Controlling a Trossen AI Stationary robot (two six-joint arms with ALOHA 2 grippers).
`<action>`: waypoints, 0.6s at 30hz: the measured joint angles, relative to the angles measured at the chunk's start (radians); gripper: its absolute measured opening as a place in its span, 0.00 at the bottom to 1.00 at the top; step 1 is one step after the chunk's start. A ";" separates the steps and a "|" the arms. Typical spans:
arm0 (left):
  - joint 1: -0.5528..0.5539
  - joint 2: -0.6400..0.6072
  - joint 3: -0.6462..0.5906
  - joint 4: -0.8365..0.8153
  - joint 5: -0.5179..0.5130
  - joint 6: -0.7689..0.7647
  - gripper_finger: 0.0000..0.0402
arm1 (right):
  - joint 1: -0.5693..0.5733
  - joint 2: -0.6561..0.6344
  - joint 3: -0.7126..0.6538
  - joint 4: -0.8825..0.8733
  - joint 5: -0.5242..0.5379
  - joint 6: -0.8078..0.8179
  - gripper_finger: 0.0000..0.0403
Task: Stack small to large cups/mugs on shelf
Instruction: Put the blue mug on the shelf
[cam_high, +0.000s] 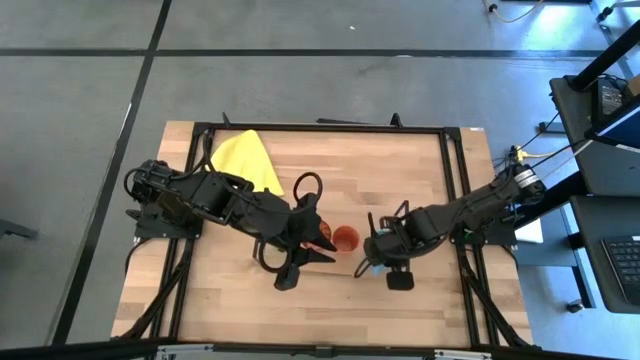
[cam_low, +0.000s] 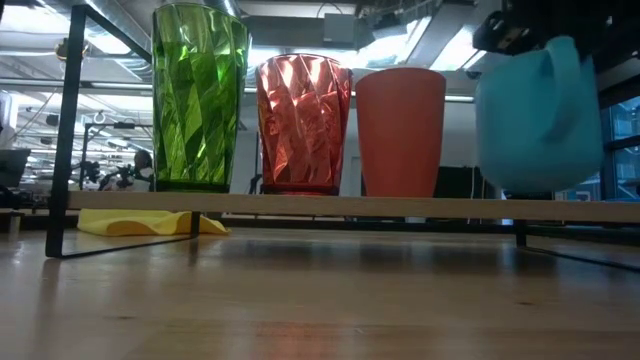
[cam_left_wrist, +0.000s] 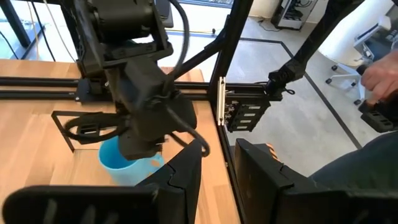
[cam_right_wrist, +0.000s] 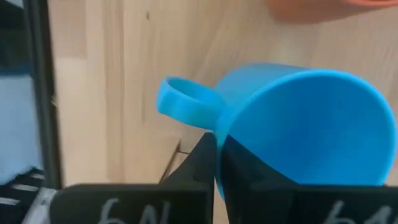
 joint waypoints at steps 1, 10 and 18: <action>0.000 0.000 0.000 0.000 0.000 -0.001 0.23 | 0.007 0.000 -0.005 0.000 0.013 -0.014 0.03; 0.000 0.000 0.000 0.000 -0.012 -0.001 0.23 | 0.025 0.000 -0.013 -0.010 0.085 -0.169 0.03; 0.011 0.000 0.000 0.000 -0.027 -0.001 0.23 | 0.010 0.000 -0.013 -0.020 0.066 -0.200 0.03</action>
